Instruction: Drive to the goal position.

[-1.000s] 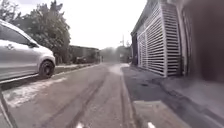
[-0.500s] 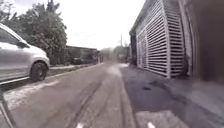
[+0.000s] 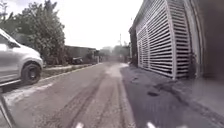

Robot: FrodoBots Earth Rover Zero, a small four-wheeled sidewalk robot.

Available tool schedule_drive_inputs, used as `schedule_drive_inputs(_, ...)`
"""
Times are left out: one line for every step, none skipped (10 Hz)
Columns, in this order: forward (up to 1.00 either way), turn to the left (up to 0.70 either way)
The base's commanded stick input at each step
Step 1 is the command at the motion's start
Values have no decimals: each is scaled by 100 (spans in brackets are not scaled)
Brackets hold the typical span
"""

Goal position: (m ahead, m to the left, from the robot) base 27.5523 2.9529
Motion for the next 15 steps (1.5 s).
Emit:
schedule_drive_inputs(70, 1)
schedule_drive_inputs(70, 1)
schedule_drive_inputs(70, 1)
schedule_drive_inputs(70, 1)
schedule_drive_inputs(70, 1)
schedule_drive_inputs(70, 1)
schedule_drive_inputs(70, 1)
schedule_drive_inputs(70, 1)
schedule_drive_inputs(70, 1)
schedule_drive_inputs(70, 1)
schedule_drive_inputs(70, 1)
schedule_drive_inputs(70, 1)
schedule_drive_inputs(70, 1)
schedule_drive_inputs(70, 1)
schedule_drive_inputs(70, 1)
